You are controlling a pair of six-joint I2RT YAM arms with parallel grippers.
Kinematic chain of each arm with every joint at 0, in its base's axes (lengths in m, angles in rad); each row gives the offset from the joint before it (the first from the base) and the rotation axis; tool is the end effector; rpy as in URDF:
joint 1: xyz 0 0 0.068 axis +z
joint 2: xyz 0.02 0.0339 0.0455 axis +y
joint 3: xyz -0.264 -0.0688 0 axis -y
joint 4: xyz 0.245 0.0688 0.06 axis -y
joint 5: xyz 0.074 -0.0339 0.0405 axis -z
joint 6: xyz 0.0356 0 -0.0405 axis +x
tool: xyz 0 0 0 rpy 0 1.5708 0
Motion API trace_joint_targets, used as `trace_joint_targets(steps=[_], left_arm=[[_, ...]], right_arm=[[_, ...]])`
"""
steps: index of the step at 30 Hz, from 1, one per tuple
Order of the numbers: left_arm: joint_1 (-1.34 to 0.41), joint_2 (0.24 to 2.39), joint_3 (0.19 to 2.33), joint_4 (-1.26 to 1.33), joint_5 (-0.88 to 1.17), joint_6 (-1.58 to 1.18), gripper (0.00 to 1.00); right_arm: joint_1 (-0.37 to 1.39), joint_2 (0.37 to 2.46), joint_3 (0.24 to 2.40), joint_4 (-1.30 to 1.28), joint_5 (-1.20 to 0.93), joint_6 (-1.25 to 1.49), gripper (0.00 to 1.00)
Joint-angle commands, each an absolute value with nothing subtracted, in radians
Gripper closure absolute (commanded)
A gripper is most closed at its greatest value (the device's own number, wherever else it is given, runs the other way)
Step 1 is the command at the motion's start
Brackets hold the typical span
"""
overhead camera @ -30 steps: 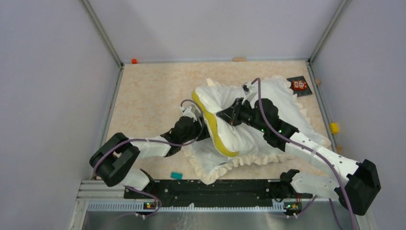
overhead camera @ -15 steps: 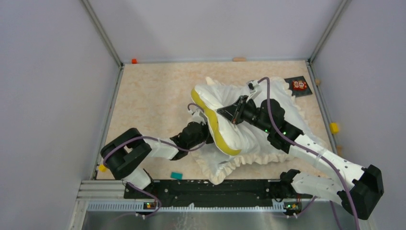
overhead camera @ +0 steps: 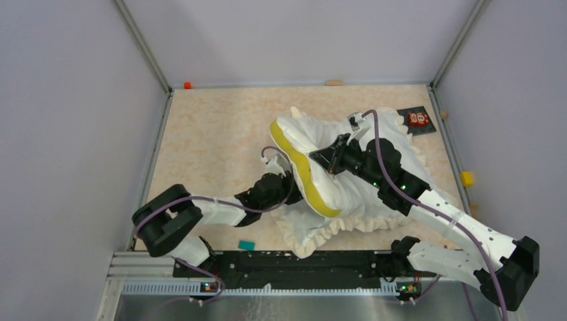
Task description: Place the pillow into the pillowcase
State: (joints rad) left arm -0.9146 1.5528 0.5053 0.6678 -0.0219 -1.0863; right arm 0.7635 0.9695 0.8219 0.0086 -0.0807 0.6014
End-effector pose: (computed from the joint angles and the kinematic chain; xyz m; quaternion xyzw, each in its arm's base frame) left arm 0.1784 -0.2304 0.1546 -0.0771 0.8242 -0.4672 0.3105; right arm 0.1643 0.1613 0.3393 -0.0874 0.7493 0.4372 0.4897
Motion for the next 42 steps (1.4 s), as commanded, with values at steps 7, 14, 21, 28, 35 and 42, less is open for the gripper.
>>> trace_joint_targets(steps=[7, 14, 21, 28, 35, 42], left_arm=[[-0.917, 1.233, 0.381, 0.446, -0.149, -1.057, 1.00], [-0.910, 1.138, 0.335, 0.421, -0.135, -1.098, 1.00], [-0.910, 1.224, 0.335, 0.578, -0.030, -1.043, 0.85], [-0.911, 1.259, 0.382, 0.498, -0.035, -1.073, 0.62], [-0.914, 1.302, 0.411, 0.500, -0.037, -1.076, 0.32], [-0.945, 1.416, 0.494, 0.525, -0.017, -1.063, 0.31]], right_arm=[[0.769, 0.924, 0.862, -0.016, 0.064, 0.512, 1.00], [0.769, 0.980, 0.905, 0.003, 0.009, 0.500, 1.00], [0.835, 1.021, 0.913, 0.060, -0.065, 0.501, 1.00], [0.848, 1.020, 0.951, 0.036, -0.044, 0.487, 1.00], [0.861, 1.023, 0.958, 0.035, -0.039, 0.488, 1.00], [0.872, 1.034, 0.968, 0.024, -0.013, 0.491, 1.00]])
